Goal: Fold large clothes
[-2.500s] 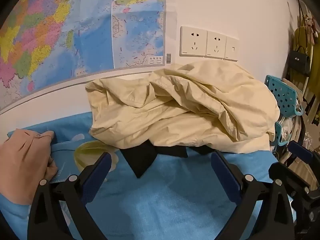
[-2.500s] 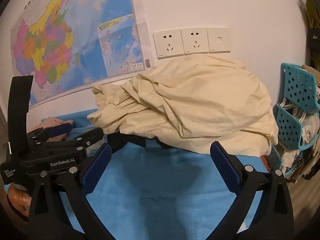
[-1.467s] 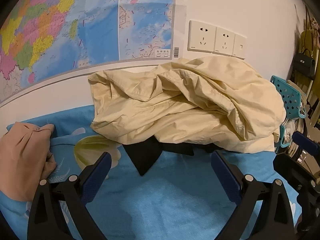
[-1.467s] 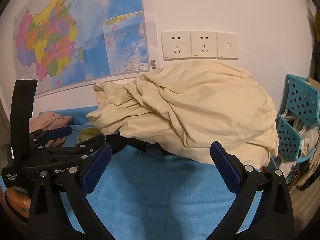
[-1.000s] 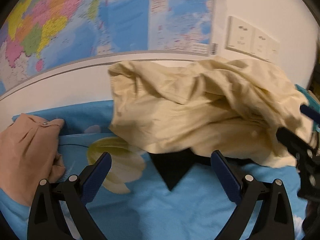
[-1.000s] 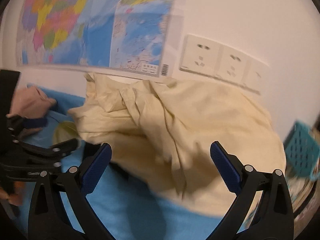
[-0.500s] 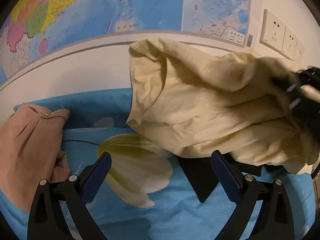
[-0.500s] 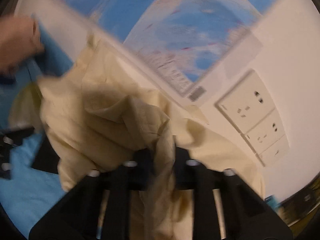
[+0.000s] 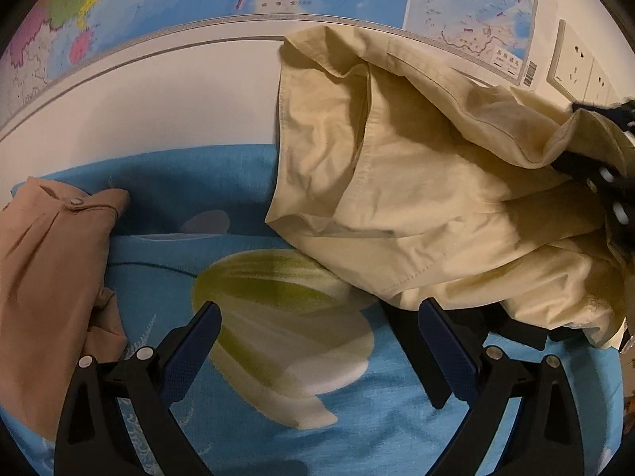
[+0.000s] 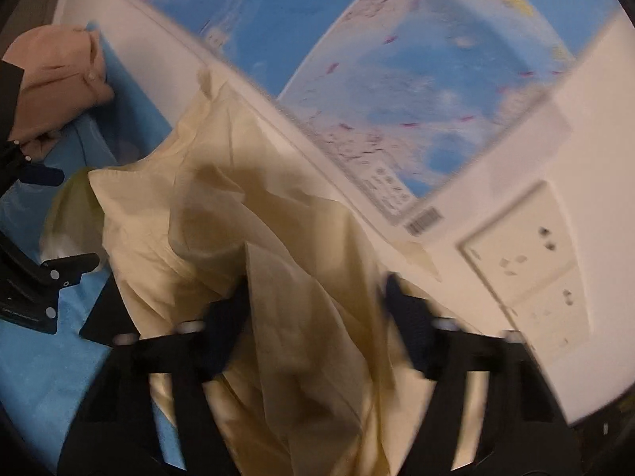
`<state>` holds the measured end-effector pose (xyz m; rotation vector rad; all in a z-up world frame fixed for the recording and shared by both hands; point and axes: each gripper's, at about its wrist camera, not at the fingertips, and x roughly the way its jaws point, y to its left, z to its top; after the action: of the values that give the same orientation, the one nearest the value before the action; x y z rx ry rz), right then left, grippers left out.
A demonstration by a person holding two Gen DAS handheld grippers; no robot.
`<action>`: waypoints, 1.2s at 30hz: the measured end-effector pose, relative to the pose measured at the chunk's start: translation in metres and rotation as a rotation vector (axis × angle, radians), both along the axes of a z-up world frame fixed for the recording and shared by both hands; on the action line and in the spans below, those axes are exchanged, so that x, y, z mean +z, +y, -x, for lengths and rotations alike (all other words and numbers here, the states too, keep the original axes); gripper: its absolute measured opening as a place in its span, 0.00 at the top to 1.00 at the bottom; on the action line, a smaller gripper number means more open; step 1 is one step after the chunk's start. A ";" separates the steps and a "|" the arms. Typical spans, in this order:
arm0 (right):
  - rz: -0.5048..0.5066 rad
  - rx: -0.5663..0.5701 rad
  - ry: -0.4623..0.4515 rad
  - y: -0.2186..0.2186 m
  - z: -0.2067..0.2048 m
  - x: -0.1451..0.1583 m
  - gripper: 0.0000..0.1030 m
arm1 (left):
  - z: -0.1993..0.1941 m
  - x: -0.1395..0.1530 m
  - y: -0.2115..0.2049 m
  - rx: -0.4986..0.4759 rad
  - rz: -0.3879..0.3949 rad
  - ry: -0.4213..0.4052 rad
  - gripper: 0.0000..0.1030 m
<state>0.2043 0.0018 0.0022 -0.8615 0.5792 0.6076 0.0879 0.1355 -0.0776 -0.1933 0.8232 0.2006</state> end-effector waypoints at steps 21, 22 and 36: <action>-0.841 -0.151 -0.061 -0.221 0.033 0.257 0.92 | 0.022 0.052 -0.055 -0.379 0.086 -0.438 0.16; -0.842 -0.157 -0.068 -0.222 0.036 0.257 0.92 | 0.017 0.054 -0.066 -0.414 0.067 -0.446 0.30; -0.997 -0.190 -0.355 -0.331 0.193 0.375 0.93 | 0.107 0.245 -0.112 -0.581 0.044 -0.821 1.00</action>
<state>0.0115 -0.3292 0.3768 0.0399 -0.0087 0.4673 -0.0192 0.0234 0.1670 -0.0571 0.0419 -0.4283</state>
